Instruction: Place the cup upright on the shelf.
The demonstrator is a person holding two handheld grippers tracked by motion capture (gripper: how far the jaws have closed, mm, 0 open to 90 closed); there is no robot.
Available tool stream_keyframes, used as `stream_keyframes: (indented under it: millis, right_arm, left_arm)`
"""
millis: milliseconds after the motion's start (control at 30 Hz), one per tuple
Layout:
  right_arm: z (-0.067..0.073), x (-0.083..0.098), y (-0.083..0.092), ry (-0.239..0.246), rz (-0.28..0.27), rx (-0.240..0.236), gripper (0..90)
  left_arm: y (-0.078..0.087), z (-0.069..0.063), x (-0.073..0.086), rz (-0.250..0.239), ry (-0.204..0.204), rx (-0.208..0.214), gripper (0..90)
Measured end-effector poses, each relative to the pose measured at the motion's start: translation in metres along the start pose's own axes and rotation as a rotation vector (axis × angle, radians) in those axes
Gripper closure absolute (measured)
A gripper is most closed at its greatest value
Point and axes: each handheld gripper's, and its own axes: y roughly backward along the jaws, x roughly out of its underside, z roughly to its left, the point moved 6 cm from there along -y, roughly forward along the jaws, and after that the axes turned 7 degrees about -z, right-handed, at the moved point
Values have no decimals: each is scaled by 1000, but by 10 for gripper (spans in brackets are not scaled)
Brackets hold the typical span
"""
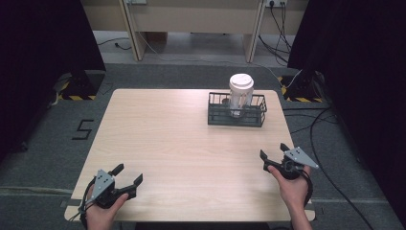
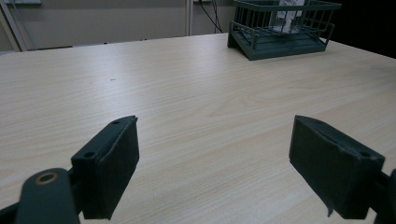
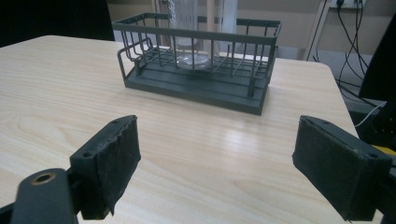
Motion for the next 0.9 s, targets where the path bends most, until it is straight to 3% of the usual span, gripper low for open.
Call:
stream_keyframes:
  millis: [500, 900]
  right_arm:
    - [0, 25, 14, -21, -10, 4, 152]
    - [2, 28, 14, -26, -35, 0, 152]
  left_arm:
    - [0, 0, 0, 2, -4, -3, 156]
    - [-1, -2, 0, 3, -6, 7, 156]
